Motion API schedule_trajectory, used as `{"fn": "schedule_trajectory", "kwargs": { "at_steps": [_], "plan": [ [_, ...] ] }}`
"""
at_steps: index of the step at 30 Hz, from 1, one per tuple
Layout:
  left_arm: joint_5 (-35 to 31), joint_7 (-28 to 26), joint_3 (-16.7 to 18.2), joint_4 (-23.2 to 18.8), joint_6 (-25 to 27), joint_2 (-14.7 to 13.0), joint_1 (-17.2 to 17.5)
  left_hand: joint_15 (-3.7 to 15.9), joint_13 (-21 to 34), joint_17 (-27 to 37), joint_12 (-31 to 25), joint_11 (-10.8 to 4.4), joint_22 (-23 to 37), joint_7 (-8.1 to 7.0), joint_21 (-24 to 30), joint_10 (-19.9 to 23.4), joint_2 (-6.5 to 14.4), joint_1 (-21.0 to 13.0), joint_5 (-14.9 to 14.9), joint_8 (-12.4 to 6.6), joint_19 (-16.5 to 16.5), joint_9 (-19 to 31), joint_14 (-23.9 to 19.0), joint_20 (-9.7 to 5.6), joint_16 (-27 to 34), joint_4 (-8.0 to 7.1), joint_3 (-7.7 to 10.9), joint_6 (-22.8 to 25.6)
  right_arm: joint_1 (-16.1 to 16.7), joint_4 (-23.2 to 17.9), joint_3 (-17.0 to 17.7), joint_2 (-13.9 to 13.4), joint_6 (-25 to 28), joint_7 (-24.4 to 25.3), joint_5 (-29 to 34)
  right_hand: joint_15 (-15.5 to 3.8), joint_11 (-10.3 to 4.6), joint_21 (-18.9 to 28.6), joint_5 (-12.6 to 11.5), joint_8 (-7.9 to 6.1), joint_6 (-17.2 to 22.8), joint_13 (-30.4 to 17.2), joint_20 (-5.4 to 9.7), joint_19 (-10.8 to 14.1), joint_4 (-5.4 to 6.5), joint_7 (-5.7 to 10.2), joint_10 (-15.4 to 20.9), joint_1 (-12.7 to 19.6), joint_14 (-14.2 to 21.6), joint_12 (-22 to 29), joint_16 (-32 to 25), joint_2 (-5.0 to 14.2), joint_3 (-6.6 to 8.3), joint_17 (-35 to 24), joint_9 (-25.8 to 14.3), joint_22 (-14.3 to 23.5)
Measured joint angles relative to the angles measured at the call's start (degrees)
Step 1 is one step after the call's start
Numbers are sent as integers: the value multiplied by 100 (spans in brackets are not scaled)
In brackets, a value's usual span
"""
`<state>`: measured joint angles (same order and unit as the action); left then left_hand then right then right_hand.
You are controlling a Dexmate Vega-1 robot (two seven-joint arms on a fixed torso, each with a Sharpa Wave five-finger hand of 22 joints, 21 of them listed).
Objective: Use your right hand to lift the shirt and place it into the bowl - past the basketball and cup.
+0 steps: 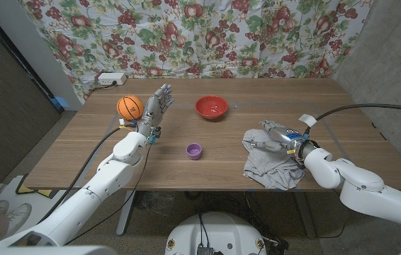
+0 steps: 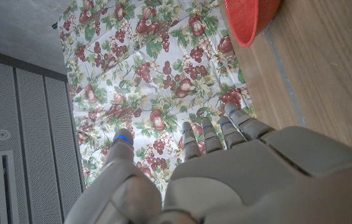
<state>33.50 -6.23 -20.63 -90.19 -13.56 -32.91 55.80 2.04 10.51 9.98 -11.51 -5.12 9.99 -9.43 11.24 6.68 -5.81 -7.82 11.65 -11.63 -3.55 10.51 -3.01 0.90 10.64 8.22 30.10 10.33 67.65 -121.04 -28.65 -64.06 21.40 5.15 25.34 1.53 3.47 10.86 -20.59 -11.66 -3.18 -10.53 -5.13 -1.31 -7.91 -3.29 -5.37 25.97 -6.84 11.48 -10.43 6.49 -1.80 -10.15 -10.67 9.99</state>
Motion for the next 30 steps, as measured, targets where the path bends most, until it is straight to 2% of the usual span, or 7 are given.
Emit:
{"fn": "schedule_trajectory", "kwargs": {
  "at_steps": [23, 30],
  "plan": [
    [3, 39, -87, 133, 72, 71, -140, 0, 0, 0, 0, 0, 0, 0, 0, 0, 30, -29, 0, 23, 0, 0, 0, 0, 0, 24, 24, 0, -90, 184, -79, 50, -117, -135, -33, 21, 32, 0, 0, 0, 0, 0, -1, 1, 25, 0, -31, 68, -87, 0, 0, 9, 24, 0, 0, 0],
    [2, 43, -105, 132, 104, 72, -161, 0, 0, 0, 0, 0, 0, 0, 0, 0, 30, -29, 0, 22, 0, 0, 0, 0, 0, 24, 23, 0, -93, 243, -81, 52, -167, -143, -111, 52, 22, 8, -43, 0, -21, 0, -102, 102, 25, 21, -82, 90, -117, 0, 0, 31, 24, 0, -15, 0]
  ]
}}
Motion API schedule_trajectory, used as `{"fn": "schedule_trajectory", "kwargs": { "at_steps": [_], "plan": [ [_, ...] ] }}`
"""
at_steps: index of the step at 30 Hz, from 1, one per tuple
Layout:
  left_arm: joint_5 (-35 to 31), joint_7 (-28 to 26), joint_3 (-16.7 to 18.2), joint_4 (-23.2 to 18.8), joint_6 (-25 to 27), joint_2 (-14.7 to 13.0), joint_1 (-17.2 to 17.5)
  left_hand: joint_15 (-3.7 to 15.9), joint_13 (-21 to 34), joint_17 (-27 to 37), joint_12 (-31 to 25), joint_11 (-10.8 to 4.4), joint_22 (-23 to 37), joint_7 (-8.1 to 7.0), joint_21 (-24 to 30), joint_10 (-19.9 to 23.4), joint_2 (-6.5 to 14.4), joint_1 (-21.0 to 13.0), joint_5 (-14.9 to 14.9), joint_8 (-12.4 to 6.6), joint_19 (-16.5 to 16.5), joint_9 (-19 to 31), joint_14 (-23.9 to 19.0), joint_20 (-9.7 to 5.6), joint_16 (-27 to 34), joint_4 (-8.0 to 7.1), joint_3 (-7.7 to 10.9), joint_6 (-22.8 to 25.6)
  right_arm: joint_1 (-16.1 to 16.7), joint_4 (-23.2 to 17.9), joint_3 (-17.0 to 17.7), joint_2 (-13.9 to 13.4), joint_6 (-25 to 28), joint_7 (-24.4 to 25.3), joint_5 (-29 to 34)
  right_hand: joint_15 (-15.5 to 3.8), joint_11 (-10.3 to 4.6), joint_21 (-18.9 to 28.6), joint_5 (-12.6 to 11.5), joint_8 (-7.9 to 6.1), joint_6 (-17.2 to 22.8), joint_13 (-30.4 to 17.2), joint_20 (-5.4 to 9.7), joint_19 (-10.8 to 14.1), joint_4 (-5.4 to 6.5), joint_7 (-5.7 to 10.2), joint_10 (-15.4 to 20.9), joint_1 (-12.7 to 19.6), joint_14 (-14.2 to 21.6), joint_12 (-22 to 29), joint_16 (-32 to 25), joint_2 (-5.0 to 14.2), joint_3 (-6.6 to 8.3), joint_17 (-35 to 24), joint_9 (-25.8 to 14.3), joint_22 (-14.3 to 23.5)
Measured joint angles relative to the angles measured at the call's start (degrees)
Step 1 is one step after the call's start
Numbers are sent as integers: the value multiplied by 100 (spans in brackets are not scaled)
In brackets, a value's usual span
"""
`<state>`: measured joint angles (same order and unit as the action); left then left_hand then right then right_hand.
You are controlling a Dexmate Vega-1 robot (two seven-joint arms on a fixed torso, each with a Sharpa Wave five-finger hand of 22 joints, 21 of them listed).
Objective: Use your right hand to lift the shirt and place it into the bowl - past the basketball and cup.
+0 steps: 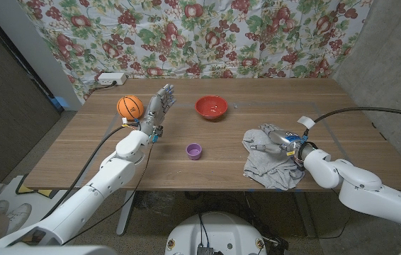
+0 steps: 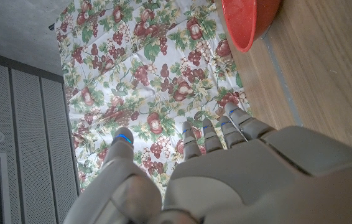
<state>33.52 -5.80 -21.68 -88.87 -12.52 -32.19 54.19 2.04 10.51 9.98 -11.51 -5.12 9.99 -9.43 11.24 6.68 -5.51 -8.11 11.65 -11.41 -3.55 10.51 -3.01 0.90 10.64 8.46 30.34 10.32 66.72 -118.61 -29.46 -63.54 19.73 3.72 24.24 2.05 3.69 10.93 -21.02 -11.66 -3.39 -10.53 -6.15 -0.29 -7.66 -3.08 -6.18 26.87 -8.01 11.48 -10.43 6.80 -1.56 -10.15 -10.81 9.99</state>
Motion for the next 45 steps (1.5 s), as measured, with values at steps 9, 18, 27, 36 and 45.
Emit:
{"fn": "schedule_trajectory", "kwargs": {
  "at_steps": [9, 18, 27, 36, 45],
  "plan": [
    [-1, 2, -6, -12, 34, -1, -20, 0, 0, 0, 0, 0, 0, 0, 0, 0, 0, 0, 0, 0, 0, 0, 0, 0, 0, 0, 0, 0, -8, 66, -12, 15, -34, -14, -79, -13, -22, 106, 0, -49, 177, 0, -182, 238, -23, 135, 22, 116, 20, 4, 0, -5, 24, 0, -12, -1],
    [13, 25, -7, 10, 36, 1, -31, 0, 0, 0, 0, 0, 0, -14, 0, 0, 0, 0, 0, 0, 0, 0, 0, 0, 0, 0, 0, 14, -29, 116, -39, 41, -63, -26, -147, -12, -77, 255, -45, -49, 258, -6, -274, 814, -47, 216, 33, 229, 119, 45, 0, 17, 48, -15, -27, 0],
    [33, 51, -7, 53, 22, 13, -34, 0, 0, 0, 0, 0, 0, -31, 0, 0, 0, 0, 0, 0, 0, 0, 0, 0, 0, 0, 0, 31, -52, 145, -67, 63, -76, -31, -185, -100, -217, 286, -45, -49, 258, -28, -242, 966, -65, 216, 134, 319, 335, 89, -73, 48, 65, -14, -53, 1],
    [48, 65, -8, 93, -1, 30, -43, 0, 0, 0, 0, 0, 0, -31, 0, 0, 0, 0, 0, 0, 0, 0, 0, 0, 0, 0, 0, 31, -43, 171, -76, 72, -96, 27, -217, -224, -256, 279, -44, -86, 377, -28, -34, 1176, -55, 274, 360, 414, 783, 178, -156, 8, 90, -40, -53, 29],
    [55, 81, -22, 129, -17, 52, -58, 0, 0, 0, 0, 0, 0, -30, 0, 0, 0, 0, 0, 0, 0, 0, 0, 0, 0, 0, 0, 31, -22, 193, -77, 86, -124, 82, -249, -276, -173, 264, -44, -113, 473, -81, 2, 1212, -55, 267, 648, 446, 916, 296, -190, -23, 89, -40, -58, 33]
  ]
}}
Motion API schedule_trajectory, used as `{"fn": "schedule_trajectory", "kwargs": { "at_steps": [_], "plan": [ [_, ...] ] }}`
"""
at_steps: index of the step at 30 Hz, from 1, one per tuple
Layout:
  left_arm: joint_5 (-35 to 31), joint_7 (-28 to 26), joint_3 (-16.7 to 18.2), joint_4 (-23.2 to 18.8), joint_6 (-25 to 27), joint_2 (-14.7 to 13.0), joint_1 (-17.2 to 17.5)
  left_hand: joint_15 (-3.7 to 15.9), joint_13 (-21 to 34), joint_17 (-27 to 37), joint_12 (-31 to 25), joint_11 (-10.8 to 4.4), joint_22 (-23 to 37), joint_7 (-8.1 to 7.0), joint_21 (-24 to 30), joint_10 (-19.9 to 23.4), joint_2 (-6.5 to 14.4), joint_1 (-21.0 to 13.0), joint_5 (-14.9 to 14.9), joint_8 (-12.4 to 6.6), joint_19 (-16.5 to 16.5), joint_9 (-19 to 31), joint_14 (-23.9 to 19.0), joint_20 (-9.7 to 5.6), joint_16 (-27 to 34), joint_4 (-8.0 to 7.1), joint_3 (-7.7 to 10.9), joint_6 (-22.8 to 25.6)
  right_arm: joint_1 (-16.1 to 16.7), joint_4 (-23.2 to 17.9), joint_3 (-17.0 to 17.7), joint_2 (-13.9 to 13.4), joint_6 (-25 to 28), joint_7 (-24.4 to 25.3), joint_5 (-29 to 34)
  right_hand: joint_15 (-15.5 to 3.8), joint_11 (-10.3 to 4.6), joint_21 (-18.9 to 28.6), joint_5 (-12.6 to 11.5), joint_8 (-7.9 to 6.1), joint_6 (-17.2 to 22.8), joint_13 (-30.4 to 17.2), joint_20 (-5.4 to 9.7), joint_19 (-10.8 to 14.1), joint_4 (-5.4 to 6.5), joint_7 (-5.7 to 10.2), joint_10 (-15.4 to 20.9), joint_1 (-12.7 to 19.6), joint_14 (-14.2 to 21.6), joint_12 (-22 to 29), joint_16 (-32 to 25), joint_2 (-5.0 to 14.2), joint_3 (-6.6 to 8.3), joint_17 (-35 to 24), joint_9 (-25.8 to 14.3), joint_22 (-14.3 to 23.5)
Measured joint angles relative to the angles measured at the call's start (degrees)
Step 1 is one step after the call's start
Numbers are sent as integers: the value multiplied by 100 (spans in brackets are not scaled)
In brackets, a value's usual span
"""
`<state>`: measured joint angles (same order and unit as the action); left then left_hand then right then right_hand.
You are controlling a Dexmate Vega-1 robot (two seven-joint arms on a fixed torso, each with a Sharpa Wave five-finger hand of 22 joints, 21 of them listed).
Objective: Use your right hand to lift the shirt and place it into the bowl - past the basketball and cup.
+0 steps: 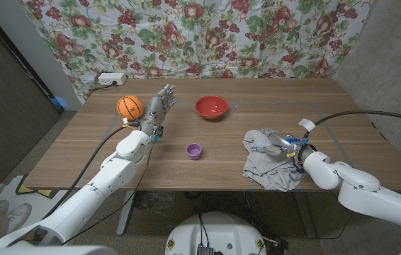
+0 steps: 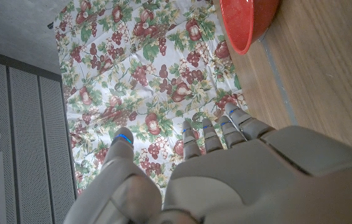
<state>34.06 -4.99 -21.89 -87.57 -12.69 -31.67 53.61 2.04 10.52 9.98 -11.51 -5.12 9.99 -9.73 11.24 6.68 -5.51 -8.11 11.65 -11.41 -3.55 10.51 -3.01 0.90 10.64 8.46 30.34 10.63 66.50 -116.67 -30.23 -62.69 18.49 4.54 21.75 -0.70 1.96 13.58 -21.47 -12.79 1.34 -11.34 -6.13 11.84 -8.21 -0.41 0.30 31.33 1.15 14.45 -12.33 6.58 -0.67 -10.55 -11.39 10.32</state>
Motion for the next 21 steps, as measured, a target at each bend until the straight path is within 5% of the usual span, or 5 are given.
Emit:
{"fn": "schedule_trajectory", "kwargs": {
  "at_steps": [21],
  "plan": [
    [-2, 13, -30, 57, -17, 43, -44, 0, 0, 0, 0, 0, 0, 31, 0, 0, 24, -24, -22, 0, 0, 0, 0, 0, 0, 0, 0, 31, 51, 67, 49, 23, -86, 140, -123, -134, -29, 379, -45, -87, 173, -239, 215, 216, 39, 50, 93, 196, 502, 126, -133, 61, 38, -155, -101, 107]
  ]
}}
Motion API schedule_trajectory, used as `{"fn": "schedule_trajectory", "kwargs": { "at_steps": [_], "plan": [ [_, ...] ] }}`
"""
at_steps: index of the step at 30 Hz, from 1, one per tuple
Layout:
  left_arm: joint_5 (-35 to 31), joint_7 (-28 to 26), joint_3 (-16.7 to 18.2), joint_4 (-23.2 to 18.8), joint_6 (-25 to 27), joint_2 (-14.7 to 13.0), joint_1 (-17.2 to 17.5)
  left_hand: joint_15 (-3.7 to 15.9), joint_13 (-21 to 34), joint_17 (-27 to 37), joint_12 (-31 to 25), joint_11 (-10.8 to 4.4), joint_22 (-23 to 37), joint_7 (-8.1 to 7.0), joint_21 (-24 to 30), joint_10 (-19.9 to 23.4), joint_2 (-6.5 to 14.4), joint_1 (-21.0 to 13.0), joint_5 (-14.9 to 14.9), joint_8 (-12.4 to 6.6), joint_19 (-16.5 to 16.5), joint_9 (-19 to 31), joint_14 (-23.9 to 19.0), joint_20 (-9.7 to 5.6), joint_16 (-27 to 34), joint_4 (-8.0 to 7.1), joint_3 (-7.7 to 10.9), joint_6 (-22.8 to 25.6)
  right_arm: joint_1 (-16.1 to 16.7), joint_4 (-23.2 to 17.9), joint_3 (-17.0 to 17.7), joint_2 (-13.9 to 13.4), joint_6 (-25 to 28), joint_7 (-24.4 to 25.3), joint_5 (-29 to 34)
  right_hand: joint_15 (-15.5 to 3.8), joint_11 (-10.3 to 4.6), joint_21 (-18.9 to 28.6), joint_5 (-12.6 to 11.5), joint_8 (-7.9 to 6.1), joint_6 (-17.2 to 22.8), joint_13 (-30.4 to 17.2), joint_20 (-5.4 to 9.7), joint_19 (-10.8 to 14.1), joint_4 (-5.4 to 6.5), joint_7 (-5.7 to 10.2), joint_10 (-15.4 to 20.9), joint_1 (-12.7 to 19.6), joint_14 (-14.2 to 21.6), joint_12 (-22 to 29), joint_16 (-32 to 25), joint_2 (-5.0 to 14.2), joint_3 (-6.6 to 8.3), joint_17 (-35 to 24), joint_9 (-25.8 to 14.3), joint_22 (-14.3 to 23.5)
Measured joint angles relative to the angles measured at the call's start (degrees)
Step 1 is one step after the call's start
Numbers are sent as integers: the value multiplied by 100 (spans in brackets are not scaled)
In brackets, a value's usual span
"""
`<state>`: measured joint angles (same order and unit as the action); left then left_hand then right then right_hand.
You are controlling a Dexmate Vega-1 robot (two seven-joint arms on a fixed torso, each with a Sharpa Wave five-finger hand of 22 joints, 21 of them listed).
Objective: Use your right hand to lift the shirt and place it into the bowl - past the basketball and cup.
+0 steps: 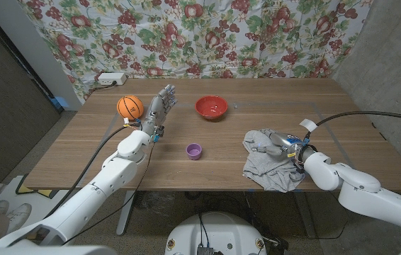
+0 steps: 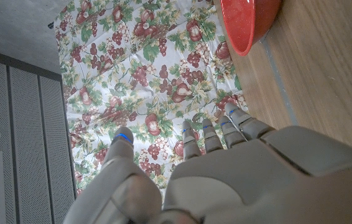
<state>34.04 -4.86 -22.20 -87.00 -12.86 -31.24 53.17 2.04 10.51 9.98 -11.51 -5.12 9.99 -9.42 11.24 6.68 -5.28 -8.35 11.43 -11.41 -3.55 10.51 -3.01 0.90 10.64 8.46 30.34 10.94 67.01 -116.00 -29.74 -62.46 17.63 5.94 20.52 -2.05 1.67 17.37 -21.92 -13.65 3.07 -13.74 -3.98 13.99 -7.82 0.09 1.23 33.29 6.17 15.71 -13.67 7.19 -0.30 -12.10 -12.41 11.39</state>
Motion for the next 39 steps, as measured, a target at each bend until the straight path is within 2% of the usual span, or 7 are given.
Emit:
{"fn": "schedule_trajectory", "kwargs": {
  "at_steps": [7, 14, 17, 24, 35, 36, 39],
  "plan": [
    [-16, 1, -17, 25, 0, 14, -30, 0, 0, 0, 0, 0, 0, 0, 0, 0, 0, 0, 0, 0, 0, 0, 0, 0, 0, 0, 0, 0, -10, 41, 8, 13, -56, 23, -47, -20, -56, 199, 0, -52, 75, -81, 8, 8, -34, 48, -15, 147, 144, 50, -77, 84, 33, -62, -27, 22],
    [-27, 0, -29, 42, 0, 34, -52, 0, 0, 0, 0, 0, 0, 0, 0, 0, 0, 0, 0, 0, 0, 0, 0, 0, 0, 0, 0, 0, -37, 92, 9, 28, -135, 32, -83, -20, -123, 537, 0, -98, 123, -185, 8, 8, -148, 62, -28, 619, 285, 133, -181, 137, 231, -176, -80, 25],
    [-32, -3, -30, 43, 0, 38, -54, 0, 0, 0, 0, 0, 0, 0, 0, 0, 0, 0, 0, 0, 0, 0, 0, 0, 0, 0, 0, 0, -48, 112, 9, 38, -160, 39, -91, -10, -170, 618, 0, -119, 154, -221, 9, 9, -167, 93, 19, 740, 360, 160, -228, 167, 278, -211, -80, 215],
    [-38, -14, -30, 44, 0, 39, -56, 0, 0, 0, 0, 0, 0, 0, 0, 0, 0, 0, 0, 0, 0, 0, 0, 0, 0, 0, 0, 0, -60, 152, 10, 58, -201, 77, -101, -26, -155, 772, -22, -179, 262, -371, 114, 114, -148, 127, 290, 1090, 631, 378, -406, 218, 417, -358, -125, 315],
    [-39, -9, -30, 62, -26, 44, -65, 0, 0, 0, 0, 0, 0, -21, 0, 0, 0, 0, 0, 0, 0, 0, 0, 0, 0, 0, 0, 20, -51, 166, 19, 90, -203, 145, -101, -31, -198, 920, -21, -205, 298, -575, 228, 229, -127, 154, 521, 1308, 827, 646, -543, 201, 478, -553, -186, 394],
    [-39, -7, -30, 65, -27, 45, -66, 0, 0, 0, 0, 0, 0, -21, 0, 0, 0, 0, 0, 0, 0, 0, 0, 0, 0, 0, 0, 20, -49, 165, 19, 92, -200, 154, -101, -31, -205, 920, -21, -205, 298, -597, 317, 318, -121, 155, 561, 1319, 828, 678, -546, 203, 486, -580, -198, 394],
    [-38, 1, -29, 71, -30, 45, -66, 0, 0, 0, 0, 0, 0, 10, 0, 0, 0, 0, 0, 0, 0, 0, 0, 0, 0, 0, 0, 51, -45, 157, 21, 100, -190, 169, -91, -32, -259, 959, -21, -205, 297, -669, 286, 410, -125, 154, 673, 1398, 828, 793, -601, 202, 491, -638, -218, 395]
  ]
}}
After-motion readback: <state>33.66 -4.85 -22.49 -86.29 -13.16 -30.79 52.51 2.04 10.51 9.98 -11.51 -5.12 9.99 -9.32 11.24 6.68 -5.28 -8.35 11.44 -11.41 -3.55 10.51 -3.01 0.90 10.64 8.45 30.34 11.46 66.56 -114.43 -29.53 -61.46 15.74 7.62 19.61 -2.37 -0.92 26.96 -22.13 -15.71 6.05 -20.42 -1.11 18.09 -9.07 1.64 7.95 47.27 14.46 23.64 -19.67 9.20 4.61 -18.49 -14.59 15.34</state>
